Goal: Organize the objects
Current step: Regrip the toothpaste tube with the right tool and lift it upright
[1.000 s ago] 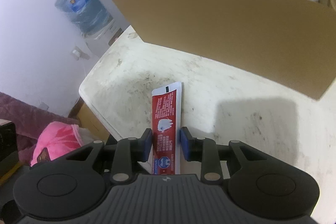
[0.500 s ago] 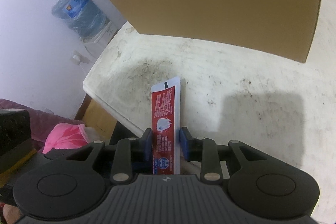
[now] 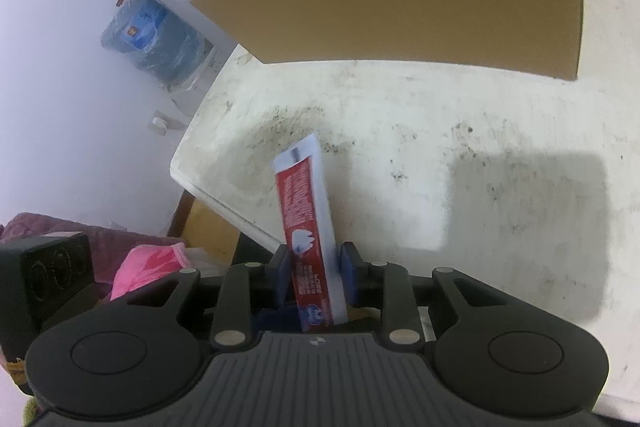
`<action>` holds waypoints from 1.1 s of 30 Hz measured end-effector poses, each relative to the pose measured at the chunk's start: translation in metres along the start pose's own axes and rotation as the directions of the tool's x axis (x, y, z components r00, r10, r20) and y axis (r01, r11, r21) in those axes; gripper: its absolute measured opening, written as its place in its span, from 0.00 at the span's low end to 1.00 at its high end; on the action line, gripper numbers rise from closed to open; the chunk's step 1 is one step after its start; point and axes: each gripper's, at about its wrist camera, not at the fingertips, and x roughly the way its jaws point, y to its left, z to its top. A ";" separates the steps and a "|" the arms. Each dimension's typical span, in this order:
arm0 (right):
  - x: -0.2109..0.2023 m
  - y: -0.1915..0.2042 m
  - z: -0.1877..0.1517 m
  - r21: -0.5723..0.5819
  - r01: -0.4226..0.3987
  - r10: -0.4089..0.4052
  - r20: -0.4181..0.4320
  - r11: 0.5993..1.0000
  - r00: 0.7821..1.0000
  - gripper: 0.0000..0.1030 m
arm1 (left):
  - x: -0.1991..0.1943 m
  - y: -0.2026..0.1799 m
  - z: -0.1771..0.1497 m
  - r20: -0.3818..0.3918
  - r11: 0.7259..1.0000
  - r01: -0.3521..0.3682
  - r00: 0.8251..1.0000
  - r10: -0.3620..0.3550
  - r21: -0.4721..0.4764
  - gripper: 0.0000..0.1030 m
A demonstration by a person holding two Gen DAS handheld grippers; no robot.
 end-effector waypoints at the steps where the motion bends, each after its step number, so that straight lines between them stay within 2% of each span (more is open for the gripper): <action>1: -0.001 -0.001 0.000 0.004 -0.003 0.003 0.001 1.000 1.000 0.28 | -0.001 -0.002 0.000 0.005 1.000 -0.008 1.000 0.008 0.013 0.33; 8: -0.004 -0.012 -0.002 0.065 -0.050 0.050 -0.006 0.997 0.999 0.30 | -0.009 -0.010 0.002 0.047 0.998 -0.029 0.999 0.027 0.054 0.32; 13: -0.005 -0.011 -0.006 0.067 -0.050 0.050 -0.003 0.996 0.999 0.31 | -0.016 -0.017 0.003 0.073 0.994 -0.048 0.996 0.041 0.093 0.30; 17: -0.006 -0.011 -0.007 0.076 -0.044 0.044 0.012 0.996 0.999 0.32 | -0.018 -0.022 0.004 0.076 0.990 -0.063 0.996 0.054 0.129 0.30; 33: -0.015 -0.024 -0.005 0.137 -0.085 0.077 0.060 0.987 0.995 0.32 | -0.020 -0.030 0.009 0.084 0.984 -0.073 0.995 0.061 0.160 0.30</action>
